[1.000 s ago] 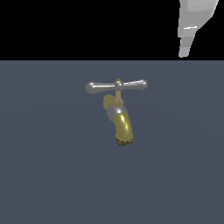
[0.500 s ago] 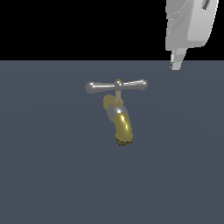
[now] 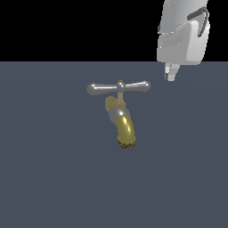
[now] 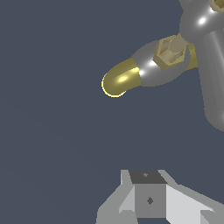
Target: Turn on the faucet by rotating a designated handle.
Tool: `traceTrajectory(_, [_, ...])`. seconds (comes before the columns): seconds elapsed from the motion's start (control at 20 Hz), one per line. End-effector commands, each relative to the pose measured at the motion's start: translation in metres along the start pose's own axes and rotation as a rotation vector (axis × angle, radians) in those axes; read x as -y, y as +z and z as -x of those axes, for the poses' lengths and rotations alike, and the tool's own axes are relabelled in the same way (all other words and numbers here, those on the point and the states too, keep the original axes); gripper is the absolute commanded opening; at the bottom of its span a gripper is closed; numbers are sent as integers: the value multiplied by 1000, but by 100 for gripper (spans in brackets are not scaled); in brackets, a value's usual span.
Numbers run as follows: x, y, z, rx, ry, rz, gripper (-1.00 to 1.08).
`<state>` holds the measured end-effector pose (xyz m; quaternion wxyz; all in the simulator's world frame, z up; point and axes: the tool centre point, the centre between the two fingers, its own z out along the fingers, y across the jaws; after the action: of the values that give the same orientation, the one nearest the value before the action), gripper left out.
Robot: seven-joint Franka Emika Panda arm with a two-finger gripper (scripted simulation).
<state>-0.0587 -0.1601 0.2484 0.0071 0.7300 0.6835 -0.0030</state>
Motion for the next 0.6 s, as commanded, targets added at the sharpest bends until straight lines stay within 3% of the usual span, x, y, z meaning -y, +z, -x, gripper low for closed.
traceTrajectory(0.0, [-8, 8, -2, -2, -49, 0, -100])
traceTrajectory(0.55, [-41, 38, -16, -12, -251, -2, -100])
